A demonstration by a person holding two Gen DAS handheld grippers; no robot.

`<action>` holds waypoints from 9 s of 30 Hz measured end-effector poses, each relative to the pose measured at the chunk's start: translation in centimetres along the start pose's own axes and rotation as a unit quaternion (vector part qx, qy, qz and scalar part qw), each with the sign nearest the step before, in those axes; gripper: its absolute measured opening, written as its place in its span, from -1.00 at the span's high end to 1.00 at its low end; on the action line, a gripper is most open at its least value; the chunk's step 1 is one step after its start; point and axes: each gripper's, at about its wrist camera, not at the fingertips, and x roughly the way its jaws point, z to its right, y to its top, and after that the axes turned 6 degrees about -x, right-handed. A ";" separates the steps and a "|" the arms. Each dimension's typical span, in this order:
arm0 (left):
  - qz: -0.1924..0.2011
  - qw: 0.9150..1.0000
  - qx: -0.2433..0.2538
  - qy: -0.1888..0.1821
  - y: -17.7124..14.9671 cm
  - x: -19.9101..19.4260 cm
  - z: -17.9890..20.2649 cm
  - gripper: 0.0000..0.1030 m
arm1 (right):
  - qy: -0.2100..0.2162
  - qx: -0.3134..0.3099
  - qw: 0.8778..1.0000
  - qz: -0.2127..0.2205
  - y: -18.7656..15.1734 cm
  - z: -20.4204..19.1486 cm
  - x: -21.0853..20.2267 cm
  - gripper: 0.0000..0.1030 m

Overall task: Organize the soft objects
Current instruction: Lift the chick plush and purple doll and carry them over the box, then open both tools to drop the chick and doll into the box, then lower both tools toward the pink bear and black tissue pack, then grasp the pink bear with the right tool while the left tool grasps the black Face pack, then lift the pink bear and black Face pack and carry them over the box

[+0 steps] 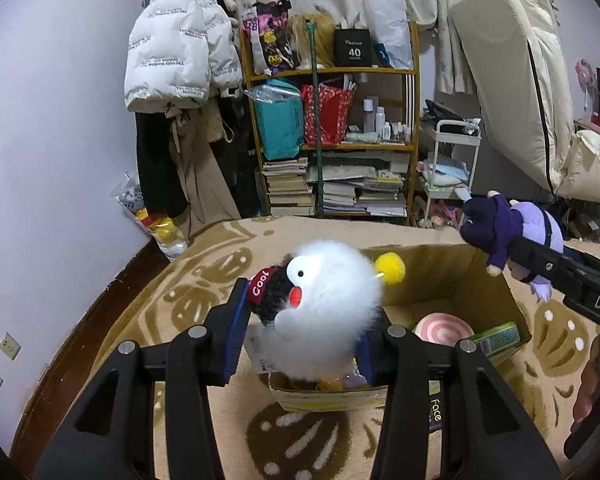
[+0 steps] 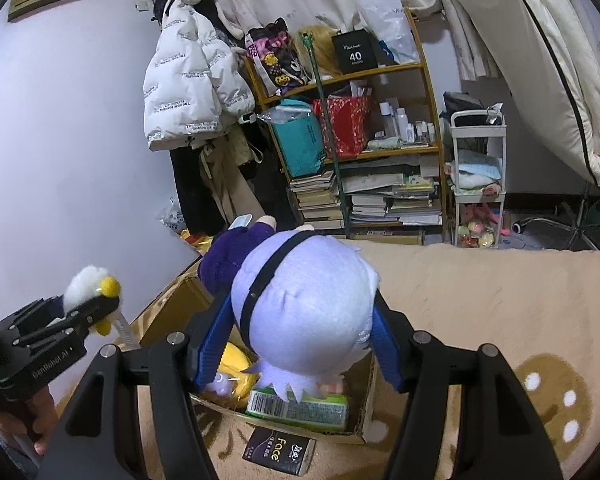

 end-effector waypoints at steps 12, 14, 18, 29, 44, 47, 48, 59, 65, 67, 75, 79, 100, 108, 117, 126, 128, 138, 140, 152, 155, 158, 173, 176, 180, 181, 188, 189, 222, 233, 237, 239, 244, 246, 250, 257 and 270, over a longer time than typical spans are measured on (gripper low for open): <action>-0.022 1.000 -0.006 -0.015 -0.6 2.3 0.6 0.14 | 0.008 -0.009 0.999 -0.044 -1.7 -0.1 3.2 -0.30; -0.025 0.999 -0.006 -0.018 -0.7 2.5 0.5 0.13 | 0.010 -0.005 0.999 -0.047 -1.9 -0.1 3.4 -0.30; -0.034 0.999 -0.008 -0.021 -1.0 2.8 0.5 0.13 | 0.005 -0.012 0.998 -0.056 -2.1 -0.1 3.9 -0.31; -0.051 0.998 0.005 -0.032 -1.6 3.4 1.3 0.11 | 0.001 0.000 0.997 -0.072 -2.4 0.7 4.7 -0.31; -0.049 0.998 0.014 -0.022 -1.9 2.8 1.5 -0.28 | -0.003 0.005 0.997 -0.075 -2.8 0.9 4.7 -0.35; -0.046 0.999 0.020 -0.016 -1.9 2.7 1.6 -0.35 | 0.003 0.003 0.997 -0.073 -2.7 0.7 4.6 -0.36; -0.046 0.999 0.023 -0.014 -1.9 2.6 1.7 -0.39 | 0.004 0.002 0.997 -0.073 -2.7 0.7 4.5 -0.39; -0.045 0.999 0.016 0.007 -1.8 1.9 0.9 -0.64 | 0.008 0.008 0.998 -0.058 -1.9 0.4 3.3 -0.74; -0.039 0.999 0.008 0.016 -1.7 0.0 0.4 -0.74 | 0.000 0.001 0.999 -0.036 -0.6 -0.3 1.1 -1.00; -0.034 0.999 0.012 0.018 -1.8 -1.0 0.4 -0.80 | -0.005 -0.003 0.999 -0.031 -0.4 -0.6 0.4 -1.00; -0.025 0.999 0.018 0.020 -2.0 -5.2 0.4 -0.80 | -0.011 -0.011 0.999 -0.038 -0.1 -1.7 -2.2 -1.00; -0.025 0.999 0.027 0.017 -2.1 -7.2 0.6 -0.80 | -0.001 -0.041 0.998 -0.049 -0.1 -2.8 -3.9 -1.00; -0.110 0.994 0.021 -0.011 -7.3 -9.8 -0.5 -0.80 | -0.014 -0.036 0.992 -0.118 -5.7 -3.5 -8.4 -1.00; -0.153 0.988 0.020 -0.019 -8.3 -7.3 -0.9 -0.80 | -0.003 -0.044 0.979 -0.198 -8.5 -3.9 -5.5 -1.00; -0.194 0.980 0.003 -0.032 -9.1 -4.8 -1.3 -0.80 | 0.004 -0.056 0.962 -0.267 -11.3 -4.0 -2.9 -1.00; -0.220 0.974 0.002 -0.059 -9.7 -3.0 -0.5 -0.80 | 0.019 -0.065 0.936 -0.345 -14.0 -4.6 -0.5 -1.00; -0.226 0.972 0.003 -0.063 -9.9 -2.6 -0.3 -0.80 | 0.018 -0.066 0.929 -0.365 -14.7 -4.6 0.1 -1.00; -0.232 0.968 0.014 -0.098 -10.3 -0.4 1.9 -0.80 | 0.047 -0.041 0.912 -0.405 -16.6 -4.1 2.3 -0.92; -0.237 0.966 0.020 -0.100 -10.6 0.1 2.4 -0.80 | 0.052 -0.037 0.915 -0.399 -16.4 -4.0 2.3 -0.83; -0.245 0.962 0.013 -0.117 -10.9 2.2 3.7 -0.80 | 0.066 -0.017 0.924 -0.375 -15.2 -3.1 1.7 -0.50; -0.243 0.962 0.005 -0.122 -10.5 2.9 4.3 -0.80 | 0.045 -0.023 0.930 -0.363 -14.4 -2.5 1.1 -0.49; -0.245 0.961 0.006 -0.124 -10.4 3.7 5.3 -0.80 | 0.028 -0.029 0.936 -0.349 -13.3 -1.6 0.2 -0.49; -0.282 0.949 0.002 -0.140 -11.1 7.7 8.1 -0.80 | -0.036 -0.040 0.932 -0.359 -12.8 0.2 0.4 -0.49; -0.291 0.947 0.003 -0.137 -11.5 8.4 8.5 -0.80 | -0.038 -0.039 0.930 -0.365 -13.2 0.3 0.8 -0.49; -0.299 0.945 0.007 -0.134 -11.9 9.0 9.1 -0.80 | -0.044 -0.027 0.927 -0.371 -13.6 0.7 1.1 -0.49; -0.301 0.944 0.012 -0.132 -12.0 9.2 9.3 -0.80 | -0.042 -0.025 0.927 -0.371 -13.6 0.9 1.2 -0.49; -0.324 0.937 -0.004 -0.129 -12.9 10.2 9.1 -0.31 | -0.040 -0.022 0.926 -0.374 -13.6 0.7 1.7 -0.49; -0.321 0.939 -0.005 -0.126 -12.8 10.2 8.9 -0.29 | -0.040 -0.020 0.927 -0.373 -13.6 0.8 1.8 -0.49; -0.066 0.998 0.016 -0.008 -5.6 -6.7 1.4 -0.26 | -0.004 0.023 0.987 -0.156 -8.3 2.2 -6.5 -0.45; 0.030 0.999 0.004 -0.034 -0.1 -12.2 0.4 -0.27 | -0.036 -0.022 0.999 -0.018 -3.3 -1.3 -10.4 -0.45; 0.065 0.997 0.020 -0.025 1.8 -13.3 0.8 -0.27 | -0.018 -0.017 1.000 0.003 -1.2 -1.4 -10.8 -0.45; 0.074 0.997 0.026 -0.026 2.6 -13.3 1.1 -0.27 | -0.004 -0.007 1.000 0.013 -0.2 -1.2 -10.7 -0.45; 0.092 0.995 0.033 -0.015 4.5 -11.9 1.6 -0.27 | 0.004 -0.014 0.999 0.036 2.3 -1.4 -10.0 -0.45; 0.096 0.995 0.021 -0.021 5.0 -10.7 1.3 -0.27 | 0.002 -0.023 0.999 0.042 3.1 -1.6 -9.6 -0.45; 0.096 0.995 0.016 -0.022 5.0 -8.2 0.5 -0.27 | -0.004 -0.043 0.998 0.054 4.6 -2.0 -8.4 -0.45; 0.073 0.997 -0.001 -0.021 3.6 -4.2 -0.4 -0.27 | -0.010 -0.059 0.997 0.053 3.9 -1.9 -5.1 -0.45; 0.008 1.000 0.004 -0.018 0.8 1.2 0.0 -0.28 | 0.005 -0.042 0.999 -0.004 0.4 -0.7 1.0 -0.46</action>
